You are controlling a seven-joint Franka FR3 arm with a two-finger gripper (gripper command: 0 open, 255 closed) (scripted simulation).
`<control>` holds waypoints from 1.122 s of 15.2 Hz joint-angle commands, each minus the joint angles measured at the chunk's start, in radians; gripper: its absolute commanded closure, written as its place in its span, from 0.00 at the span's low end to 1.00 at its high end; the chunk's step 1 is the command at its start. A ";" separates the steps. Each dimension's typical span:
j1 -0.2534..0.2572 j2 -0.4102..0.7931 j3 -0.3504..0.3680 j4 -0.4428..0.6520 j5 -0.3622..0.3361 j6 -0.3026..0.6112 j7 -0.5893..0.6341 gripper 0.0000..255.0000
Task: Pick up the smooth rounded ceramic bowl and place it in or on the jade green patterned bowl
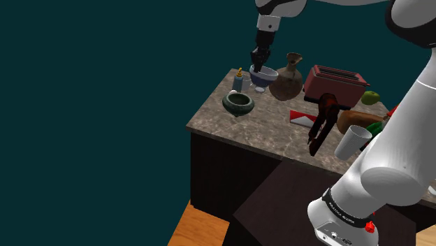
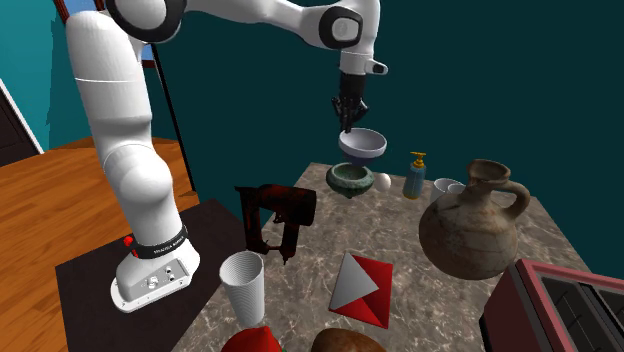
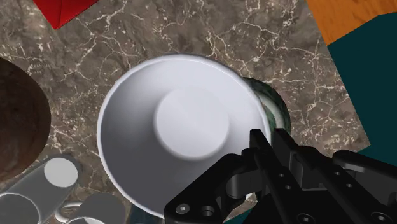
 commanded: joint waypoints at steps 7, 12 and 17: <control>0.068 0.133 0.062 0.227 0.037 -0.091 0.137 1.00; 0.071 0.134 0.063 0.161 0.039 -0.024 0.134 1.00; 0.072 0.141 0.065 0.103 0.042 0.040 0.129 1.00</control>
